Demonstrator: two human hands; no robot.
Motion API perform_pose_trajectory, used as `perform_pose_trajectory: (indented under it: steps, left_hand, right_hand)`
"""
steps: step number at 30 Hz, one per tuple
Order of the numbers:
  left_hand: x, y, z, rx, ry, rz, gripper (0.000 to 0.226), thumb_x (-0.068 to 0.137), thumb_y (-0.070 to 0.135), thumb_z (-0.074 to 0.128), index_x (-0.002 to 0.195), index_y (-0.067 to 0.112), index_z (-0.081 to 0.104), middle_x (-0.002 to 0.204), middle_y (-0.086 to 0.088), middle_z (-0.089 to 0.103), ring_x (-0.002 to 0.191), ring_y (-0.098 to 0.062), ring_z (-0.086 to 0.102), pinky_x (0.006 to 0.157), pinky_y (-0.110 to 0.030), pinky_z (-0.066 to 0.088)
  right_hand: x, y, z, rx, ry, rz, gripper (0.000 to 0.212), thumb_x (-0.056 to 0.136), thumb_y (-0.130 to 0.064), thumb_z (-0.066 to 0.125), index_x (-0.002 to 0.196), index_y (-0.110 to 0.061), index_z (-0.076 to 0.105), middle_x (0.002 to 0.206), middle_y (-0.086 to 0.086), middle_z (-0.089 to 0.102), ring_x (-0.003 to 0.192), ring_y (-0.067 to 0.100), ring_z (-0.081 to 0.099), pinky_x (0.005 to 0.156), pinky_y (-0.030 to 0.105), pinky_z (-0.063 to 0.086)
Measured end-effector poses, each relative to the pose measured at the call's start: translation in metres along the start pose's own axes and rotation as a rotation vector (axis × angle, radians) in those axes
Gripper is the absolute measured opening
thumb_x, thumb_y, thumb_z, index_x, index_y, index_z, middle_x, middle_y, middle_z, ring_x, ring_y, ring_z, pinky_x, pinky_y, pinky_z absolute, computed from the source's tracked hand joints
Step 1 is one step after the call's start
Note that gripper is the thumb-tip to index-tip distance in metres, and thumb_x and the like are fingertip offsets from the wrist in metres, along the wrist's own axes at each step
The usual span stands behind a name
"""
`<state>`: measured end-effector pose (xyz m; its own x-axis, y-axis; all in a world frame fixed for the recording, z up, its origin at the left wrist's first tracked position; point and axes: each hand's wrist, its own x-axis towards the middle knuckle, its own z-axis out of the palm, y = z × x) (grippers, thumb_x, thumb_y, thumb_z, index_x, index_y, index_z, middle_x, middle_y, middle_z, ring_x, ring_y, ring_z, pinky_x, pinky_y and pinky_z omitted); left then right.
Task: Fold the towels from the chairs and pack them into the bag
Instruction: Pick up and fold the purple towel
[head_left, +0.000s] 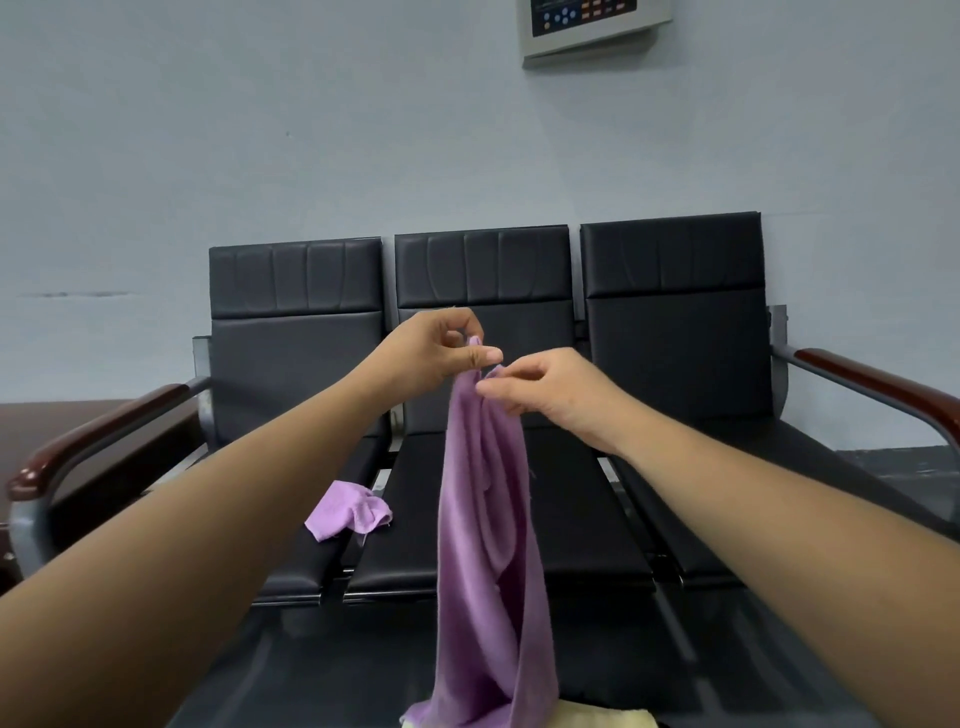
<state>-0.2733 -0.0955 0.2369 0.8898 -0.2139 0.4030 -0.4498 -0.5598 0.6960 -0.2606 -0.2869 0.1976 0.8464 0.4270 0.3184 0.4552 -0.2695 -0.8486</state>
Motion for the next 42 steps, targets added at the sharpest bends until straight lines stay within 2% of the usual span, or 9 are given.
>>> perform_pose_trajectory:
  steps: [2, 6, 13, 20, 25, 29, 35, 39, 42]
  left_hand:
    - [0.001, 0.000, 0.001, 0.003, 0.014, 0.016, 0.030, 0.085, 0.034, 0.080, 0.073, 0.018, 0.058, 0.065, -0.009, 0.044, 0.068, -0.019, 0.038, 0.067, -0.031, 0.030]
    - [0.001, -0.002, 0.002, -0.028, 0.004, 0.008, 0.042, 0.079, 0.047, 0.082, 0.078, 0.010, 0.060, 0.076, -0.015, 0.065, 0.070, -0.013, 0.053, 0.070, -0.028, 0.040]
    - [-0.011, -0.016, 0.004, -0.195, 0.043, 0.039, 0.038, 0.080, 0.048, 0.075, 0.078, 0.016, 0.054, 0.083, -0.021, 0.065, 0.077, -0.020, 0.056, 0.072, -0.034, 0.042]
    - [-0.020, -0.031, 0.002, -0.241, -0.345, -0.130, 0.024, 0.092, 0.017, 0.072, 0.111, 0.003, 0.070, 0.110, -0.007, 0.075, 0.102, -0.019, 0.071, 0.088, -0.024, 0.052]
    - [-0.028, -0.053, -0.008, -0.175, -0.420, -0.214, 0.036, 0.087, 0.034, 0.074, 0.099, 0.001, 0.065, 0.095, -0.002, 0.063, 0.093, -0.016, 0.053, 0.095, -0.040, 0.037]
    - [-0.032, -0.060, -0.008, 0.118, -0.487, -0.263, 0.012, 0.091, 0.033, 0.075, 0.085, 0.025, 0.068, 0.090, 0.003, 0.065, 0.089, -0.012, 0.060, 0.098, -0.033, 0.044]
    - [-0.023, -0.057, -0.015, -0.181, -0.071, -0.294, 0.017, 0.094, 0.013, 0.070, 0.091, 0.006, 0.055, 0.104, -0.028, 0.072, 0.091, -0.033, 0.075, 0.089, -0.047, 0.060]
    - [0.002, -0.024, -0.035, -0.054, 0.072, -0.128, 0.016, 0.092, 0.019, 0.072, 0.087, 0.010, 0.060, 0.080, -0.006, 0.075, 0.076, -0.019, 0.074, 0.083, -0.041, 0.063]
    - [0.020, 0.011, -0.055, -0.322, 0.141, -0.014, 0.014, 0.093, 0.016, 0.070, 0.083, 0.015, 0.060, 0.077, 0.000, 0.071, 0.075, -0.015, 0.070, 0.077, -0.030, 0.061]
  right_hand:
    - [0.000, -0.003, 0.013, -0.114, 0.024, -0.015, 0.064, 0.070, -0.059, 0.078, 0.097, -0.002, 0.076, 0.103, 0.024, 0.071, 0.080, 0.022, 0.066, 0.079, 0.041, 0.054]
    - [0.000, -0.007, 0.024, -0.108, 0.129, -0.043, 0.027, 0.097, -0.031, 0.066, 0.095, -0.005, 0.076, 0.094, 0.024, 0.071, 0.078, 0.031, 0.065, 0.081, 0.052, 0.056]
    - [-0.002, -0.010, 0.015, 0.027, 0.102, -0.033, 0.026, 0.101, -0.029, 0.060, 0.093, -0.013, 0.079, 0.094, 0.009, 0.076, 0.094, 0.028, 0.072, 0.091, 0.047, 0.059]
    - [0.003, -0.005, -0.005, 0.275, 0.279, 0.069, 0.024, 0.101, -0.016, 0.055, 0.093, -0.003, 0.073, 0.098, 0.014, 0.074, 0.100, 0.035, 0.071, 0.096, 0.055, 0.056]
    - [0.004, 0.008, -0.021, 0.376, 0.373, 0.123, 0.022, 0.102, -0.012, 0.056, 0.093, -0.002, 0.073, 0.093, 0.011, 0.071, 0.089, 0.026, 0.069, 0.095, 0.048, 0.058]
    - [0.007, 0.024, -0.032, 0.397, 0.420, 0.160, 0.016, 0.098, -0.013, 0.062, 0.099, -0.007, 0.077, 0.104, 0.012, 0.076, 0.100, 0.028, 0.073, 0.095, 0.047, 0.059]
    - [0.012, 0.033, -0.049, 0.193, 0.330, 0.273, 0.007, 0.091, -0.003, 0.071, 0.095, 0.000, 0.075, 0.099, 0.017, 0.076, 0.093, 0.028, 0.074, 0.076, 0.033, 0.062]
    - [0.028, 0.005, -0.069, 0.138, 0.298, 0.269, 0.008, 0.088, 0.003, 0.069, 0.096, 0.005, 0.070, 0.085, 0.013, 0.075, 0.075, 0.021, 0.075, 0.067, 0.031, 0.058]
    - [0.041, -0.033, -0.093, 0.467, 0.306, 0.131, 0.008, 0.091, 0.000, 0.060, 0.097, -0.002, 0.065, 0.081, 0.005, 0.068, 0.075, 0.018, 0.067, 0.076, 0.034, 0.056]
